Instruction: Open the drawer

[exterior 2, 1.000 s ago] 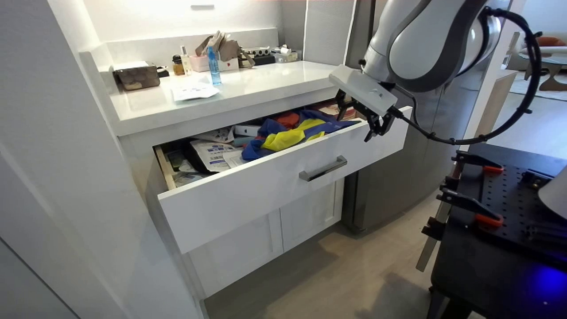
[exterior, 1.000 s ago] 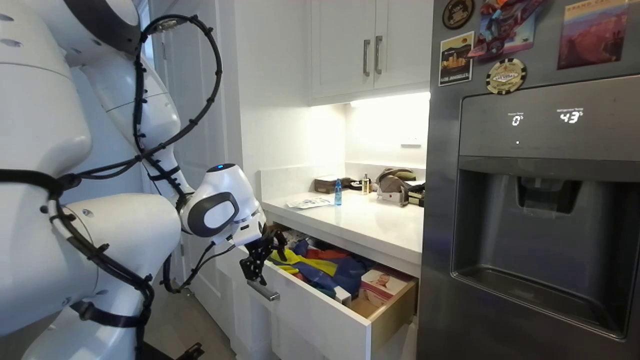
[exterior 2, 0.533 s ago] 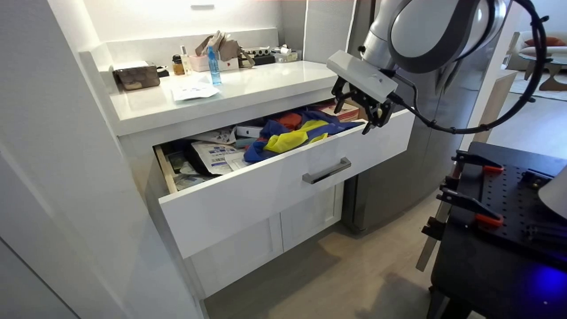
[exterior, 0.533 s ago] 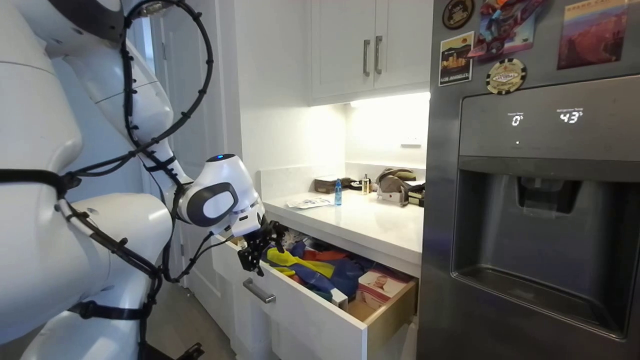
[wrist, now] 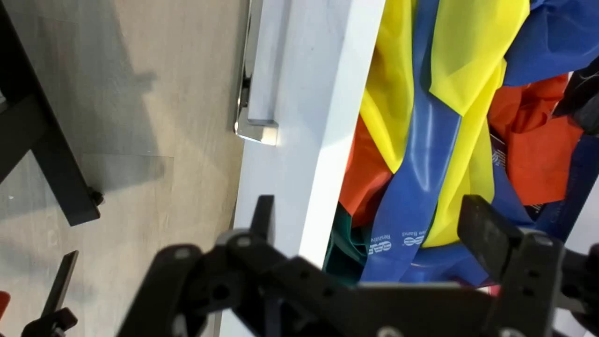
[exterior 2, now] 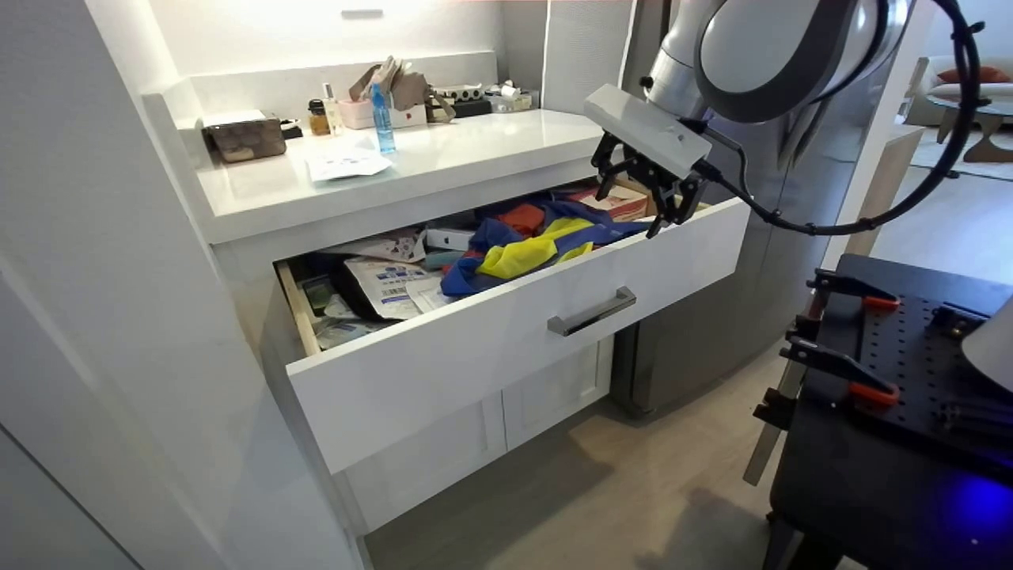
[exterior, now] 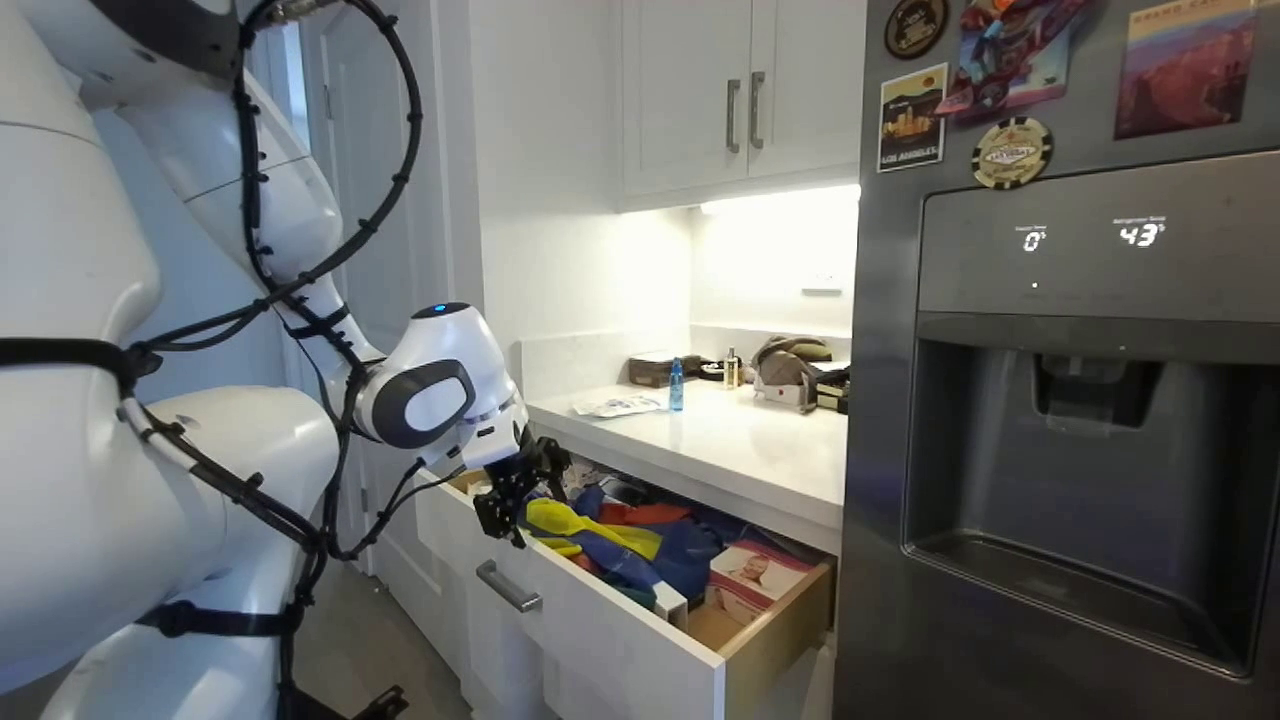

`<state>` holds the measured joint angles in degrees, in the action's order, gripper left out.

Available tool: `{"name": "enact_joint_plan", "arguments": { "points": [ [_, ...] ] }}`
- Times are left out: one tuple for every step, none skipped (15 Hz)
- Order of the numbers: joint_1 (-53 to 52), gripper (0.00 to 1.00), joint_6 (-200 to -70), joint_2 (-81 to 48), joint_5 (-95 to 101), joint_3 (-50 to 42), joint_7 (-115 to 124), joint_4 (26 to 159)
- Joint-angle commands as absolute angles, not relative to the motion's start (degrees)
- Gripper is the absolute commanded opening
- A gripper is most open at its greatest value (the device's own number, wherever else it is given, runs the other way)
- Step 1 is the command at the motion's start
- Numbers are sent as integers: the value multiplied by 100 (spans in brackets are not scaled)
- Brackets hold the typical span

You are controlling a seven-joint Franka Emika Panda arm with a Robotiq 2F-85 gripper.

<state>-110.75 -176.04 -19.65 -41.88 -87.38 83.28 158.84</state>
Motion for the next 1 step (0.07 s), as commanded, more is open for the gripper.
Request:
{"name": "enact_joint_plan", "arguments": {
  "points": [
    [-11075, 100, -17604, -1965, -4188, -8738, 8328, 15884]
  ]
}}
